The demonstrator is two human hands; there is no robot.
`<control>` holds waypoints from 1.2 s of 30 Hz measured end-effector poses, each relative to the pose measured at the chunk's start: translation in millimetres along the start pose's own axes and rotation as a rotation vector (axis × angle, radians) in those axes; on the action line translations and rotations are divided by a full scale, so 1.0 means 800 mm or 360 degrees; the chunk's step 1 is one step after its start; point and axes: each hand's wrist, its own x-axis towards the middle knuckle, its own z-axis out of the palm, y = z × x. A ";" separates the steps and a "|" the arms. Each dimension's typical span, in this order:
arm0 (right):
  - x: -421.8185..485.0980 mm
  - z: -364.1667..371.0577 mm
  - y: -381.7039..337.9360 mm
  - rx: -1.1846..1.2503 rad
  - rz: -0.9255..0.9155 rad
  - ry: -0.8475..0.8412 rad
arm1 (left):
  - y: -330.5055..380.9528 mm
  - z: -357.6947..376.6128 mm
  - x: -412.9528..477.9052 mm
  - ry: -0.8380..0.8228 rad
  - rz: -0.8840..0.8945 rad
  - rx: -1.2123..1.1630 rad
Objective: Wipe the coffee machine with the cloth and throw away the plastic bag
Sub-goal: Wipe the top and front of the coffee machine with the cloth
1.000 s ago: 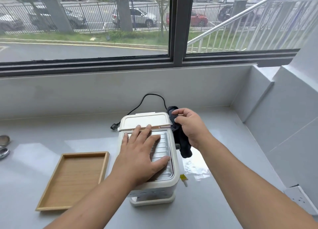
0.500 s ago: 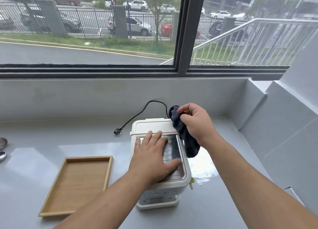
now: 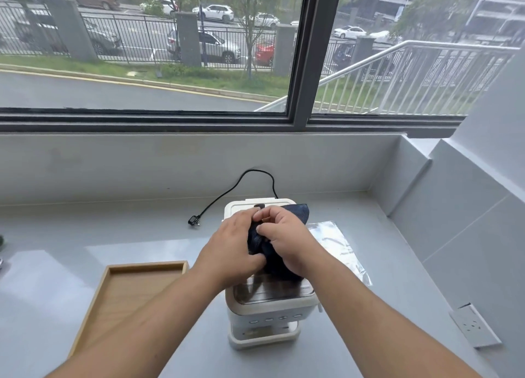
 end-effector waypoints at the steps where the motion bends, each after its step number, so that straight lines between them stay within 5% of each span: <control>1: -0.002 0.006 0.001 0.0001 0.0013 -0.0027 | -0.005 -0.005 -0.002 -0.0032 0.0006 0.0030; 9: -0.011 0.020 0.004 -0.0233 0.0055 -0.0028 | -0.021 -0.017 -0.014 -0.0119 0.0052 0.0108; 15: -0.026 0.008 -0.007 -0.1714 -0.0709 0.0281 | -0.021 -0.028 -0.012 -0.0183 0.0115 0.0171; 17: -0.029 -0.003 -0.005 -0.1899 -0.0675 0.0249 | -0.021 -0.032 -0.011 -0.0176 0.0159 0.0182; 22: -0.037 -0.025 -0.005 -0.1855 -0.0612 0.0156 | -0.018 -0.041 -0.009 -0.0188 0.0283 0.0174; 36: -0.087 -0.109 -0.003 -0.1920 -0.0578 0.0642 | 0.059 -0.021 0.023 -0.0083 0.0585 0.0436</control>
